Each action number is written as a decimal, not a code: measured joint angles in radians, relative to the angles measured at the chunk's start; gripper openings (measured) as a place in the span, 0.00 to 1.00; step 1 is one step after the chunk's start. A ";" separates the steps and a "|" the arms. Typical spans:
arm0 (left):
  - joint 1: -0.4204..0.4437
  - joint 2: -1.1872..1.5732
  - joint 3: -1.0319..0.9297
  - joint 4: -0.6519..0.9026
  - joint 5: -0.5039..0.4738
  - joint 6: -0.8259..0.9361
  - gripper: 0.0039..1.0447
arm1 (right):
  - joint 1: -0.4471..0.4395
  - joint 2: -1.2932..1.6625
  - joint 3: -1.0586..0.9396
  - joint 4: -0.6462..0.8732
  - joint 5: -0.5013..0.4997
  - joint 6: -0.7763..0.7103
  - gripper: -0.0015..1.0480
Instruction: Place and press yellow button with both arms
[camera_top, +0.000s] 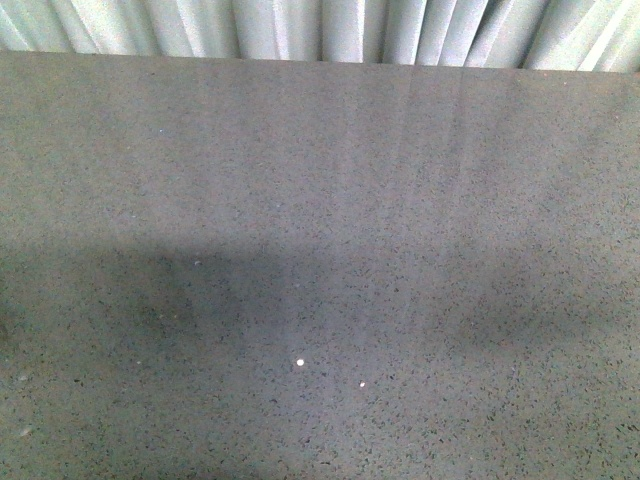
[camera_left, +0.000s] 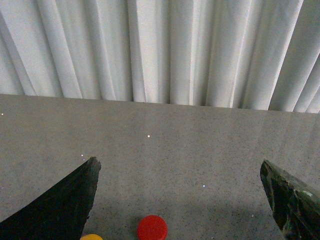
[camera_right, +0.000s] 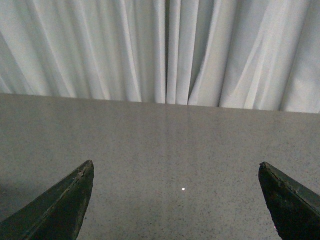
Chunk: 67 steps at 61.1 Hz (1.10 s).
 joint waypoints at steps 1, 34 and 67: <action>0.000 0.000 0.000 0.000 0.000 0.000 0.91 | 0.000 0.000 0.000 0.000 0.000 0.000 0.91; 0.000 0.000 0.000 0.000 0.000 0.000 0.91 | 0.000 0.000 0.000 0.000 0.000 0.000 0.91; 0.415 1.049 0.168 0.602 0.426 -0.036 0.91 | 0.000 0.000 0.000 0.000 -0.001 0.000 0.91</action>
